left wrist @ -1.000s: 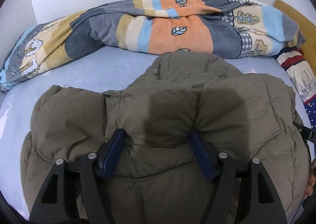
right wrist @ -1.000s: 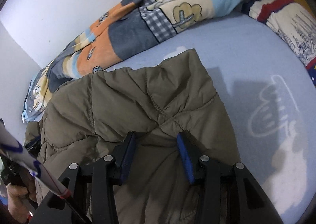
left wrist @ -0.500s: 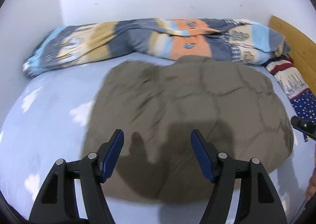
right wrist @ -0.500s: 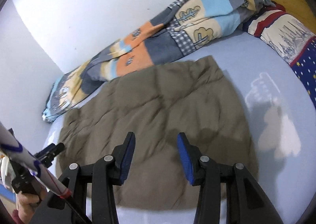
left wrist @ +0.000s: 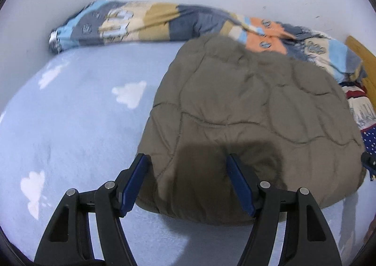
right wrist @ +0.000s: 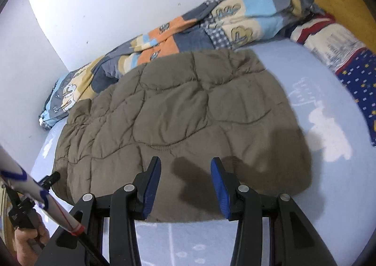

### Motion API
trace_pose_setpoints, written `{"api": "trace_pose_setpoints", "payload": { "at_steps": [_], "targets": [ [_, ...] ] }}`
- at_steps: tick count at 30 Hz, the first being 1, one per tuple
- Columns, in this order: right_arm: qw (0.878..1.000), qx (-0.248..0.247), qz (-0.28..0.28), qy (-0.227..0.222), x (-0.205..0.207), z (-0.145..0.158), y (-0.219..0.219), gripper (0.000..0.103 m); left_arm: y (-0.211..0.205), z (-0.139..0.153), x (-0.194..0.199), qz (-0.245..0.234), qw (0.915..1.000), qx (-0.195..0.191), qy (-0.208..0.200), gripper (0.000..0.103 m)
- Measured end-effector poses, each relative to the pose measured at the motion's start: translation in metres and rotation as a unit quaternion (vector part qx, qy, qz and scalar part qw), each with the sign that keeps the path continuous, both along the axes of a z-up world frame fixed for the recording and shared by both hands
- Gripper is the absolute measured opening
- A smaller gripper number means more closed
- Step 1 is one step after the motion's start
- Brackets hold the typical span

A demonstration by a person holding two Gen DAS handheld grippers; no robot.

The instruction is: Fold large clothes

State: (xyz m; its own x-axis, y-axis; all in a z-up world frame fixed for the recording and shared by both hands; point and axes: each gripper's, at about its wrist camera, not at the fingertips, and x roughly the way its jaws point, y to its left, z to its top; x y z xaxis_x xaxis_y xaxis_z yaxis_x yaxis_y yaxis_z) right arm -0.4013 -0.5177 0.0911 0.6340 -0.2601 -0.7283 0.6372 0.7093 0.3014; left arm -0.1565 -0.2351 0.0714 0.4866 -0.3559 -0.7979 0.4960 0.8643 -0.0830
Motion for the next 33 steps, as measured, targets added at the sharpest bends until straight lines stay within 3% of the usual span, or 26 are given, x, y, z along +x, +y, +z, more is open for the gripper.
{"api": "trace_pose_setpoints", "payload": {
  "at_steps": [4,10,13,17,21,27,33],
  "targets": [
    [1.000,0.000,0.005,0.027,0.013,-0.021,-0.005,0.047,-0.005,-0.012,0.007,-0.001,0.9996,0.022,0.018,0.071],
    [0.998,0.065,-0.006,0.023,0.013,-0.050,-0.027,0.047,-0.009,-0.024,0.009,-0.004,0.9988,0.037,0.033,0.072],
    [0.996,0.082,-0.012,0.013,0.007,-0.045,-0.031,0.047,-0.004,-0.015,0.010,0.001,0.9989,0.025,0.038,0.072],
    [0.996,0.085,-0.019,-0.025,-0.014,-0.016,-0.036,0.047,0.014,0.009,0.011,0.012,0.9987,-0.022,0.044,0.072],
    [0.994,0.083,-0.059,-0.033,-0.042,-0.002,-0.054,0.047,0.026,0.007,0.017,0.026,0.9978,-0.019,0.057,0.072],
    [0.985,0.142,-0.092,-0.017,-0.057,-0.029,-0.076,0.047,0.028,-0.018,0.025,0.042,0.9936,-0.018,0.103,0.072],
    [0.983,0.163,-0.088,-0.010,-0.053,-0.041,-0.082,0.047,0.026,-0.015,0.021,0.039,0.9945,-0.012,0.097,0.072]
  ]
}}
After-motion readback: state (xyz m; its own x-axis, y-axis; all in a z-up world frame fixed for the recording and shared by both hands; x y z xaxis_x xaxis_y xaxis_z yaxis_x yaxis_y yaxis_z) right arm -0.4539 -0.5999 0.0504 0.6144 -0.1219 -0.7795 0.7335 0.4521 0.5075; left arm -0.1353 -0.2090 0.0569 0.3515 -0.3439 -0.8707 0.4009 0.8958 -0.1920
